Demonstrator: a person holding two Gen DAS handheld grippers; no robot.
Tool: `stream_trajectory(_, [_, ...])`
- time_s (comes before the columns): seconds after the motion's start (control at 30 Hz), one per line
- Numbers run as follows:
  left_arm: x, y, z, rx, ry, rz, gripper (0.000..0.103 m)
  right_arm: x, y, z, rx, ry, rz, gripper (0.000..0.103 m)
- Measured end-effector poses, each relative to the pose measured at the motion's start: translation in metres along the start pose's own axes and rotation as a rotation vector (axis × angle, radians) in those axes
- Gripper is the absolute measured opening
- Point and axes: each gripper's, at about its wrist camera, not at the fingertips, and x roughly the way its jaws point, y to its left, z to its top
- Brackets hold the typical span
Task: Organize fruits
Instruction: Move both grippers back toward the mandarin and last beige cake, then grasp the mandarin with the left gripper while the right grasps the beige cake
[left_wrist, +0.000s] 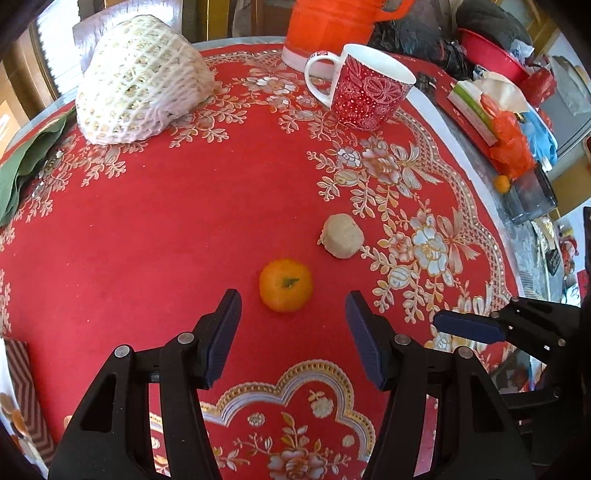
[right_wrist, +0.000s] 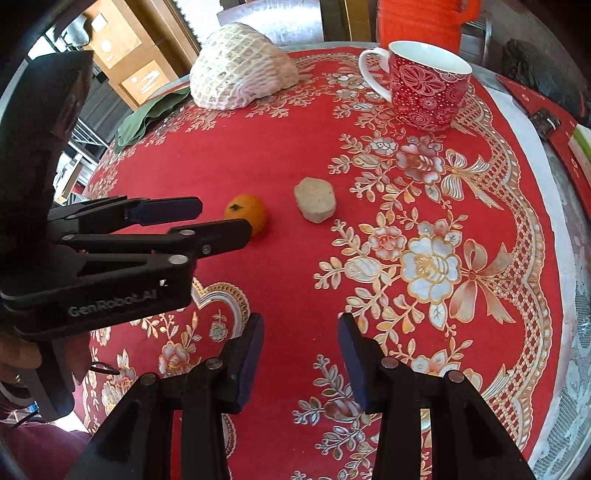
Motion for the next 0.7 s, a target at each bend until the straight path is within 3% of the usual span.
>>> stream_trajectory(0.43, [0.02, 0.011, 0.005, -0.013, 0.023, 0.052, 0.059, 0.006, -0.011, 0.017, 0.005, -0.05, -0.026, 0.04])
stream_trajectory(0.7, [0.02, 0.025, 0.002, -0.032, 0.035, 0.021, 0.058, 0.025, -0.012, 0.052, -0.019, -0.075, -0.033, 0.04])
